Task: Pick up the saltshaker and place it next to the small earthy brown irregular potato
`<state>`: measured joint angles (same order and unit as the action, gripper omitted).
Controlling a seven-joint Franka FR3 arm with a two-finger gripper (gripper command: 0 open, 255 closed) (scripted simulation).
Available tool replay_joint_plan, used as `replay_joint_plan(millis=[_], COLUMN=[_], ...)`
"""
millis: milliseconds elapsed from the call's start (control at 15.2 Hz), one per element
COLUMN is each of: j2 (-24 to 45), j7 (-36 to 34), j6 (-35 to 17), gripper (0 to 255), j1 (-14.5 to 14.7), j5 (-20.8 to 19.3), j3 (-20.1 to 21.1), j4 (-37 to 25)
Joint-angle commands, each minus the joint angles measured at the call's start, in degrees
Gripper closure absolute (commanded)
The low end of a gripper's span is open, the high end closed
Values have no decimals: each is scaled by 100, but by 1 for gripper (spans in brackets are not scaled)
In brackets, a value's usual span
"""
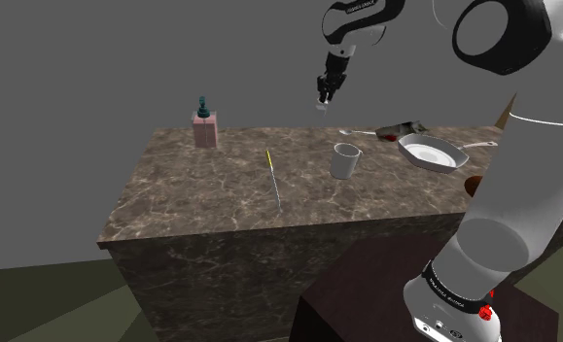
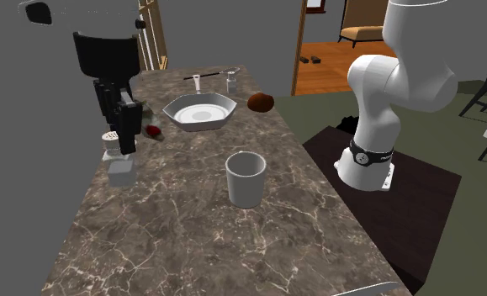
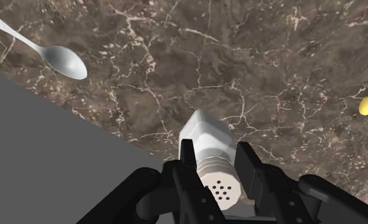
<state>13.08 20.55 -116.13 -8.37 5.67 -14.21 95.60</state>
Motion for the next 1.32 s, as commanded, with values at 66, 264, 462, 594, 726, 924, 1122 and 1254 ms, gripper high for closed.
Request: replay_joint_plan(millis=[66, 264, 462, 594, 726, 924, 1122, 1254], j2=[-17, -34, -226, -589, -934, -1423, -1881, -2170], j7=[-18, -32, 29, 162, 298, 508, 728, 881], j6=[217, 441, 472, 359, 271, 176, 123, 108], gripper=[255, 255, 255, 255, 255, 255, 255, 255], j1=[-2, -6, -34, -92, -159, -273, -403, -500], j5=[-13, -23, -57, -121, -190, -301, -425, -514], j3=[-4, -9, -43, -110, -181, -298, -428, -522], j4=[-198, -408, -247, 223, 651, 1224, 1722, 2018])
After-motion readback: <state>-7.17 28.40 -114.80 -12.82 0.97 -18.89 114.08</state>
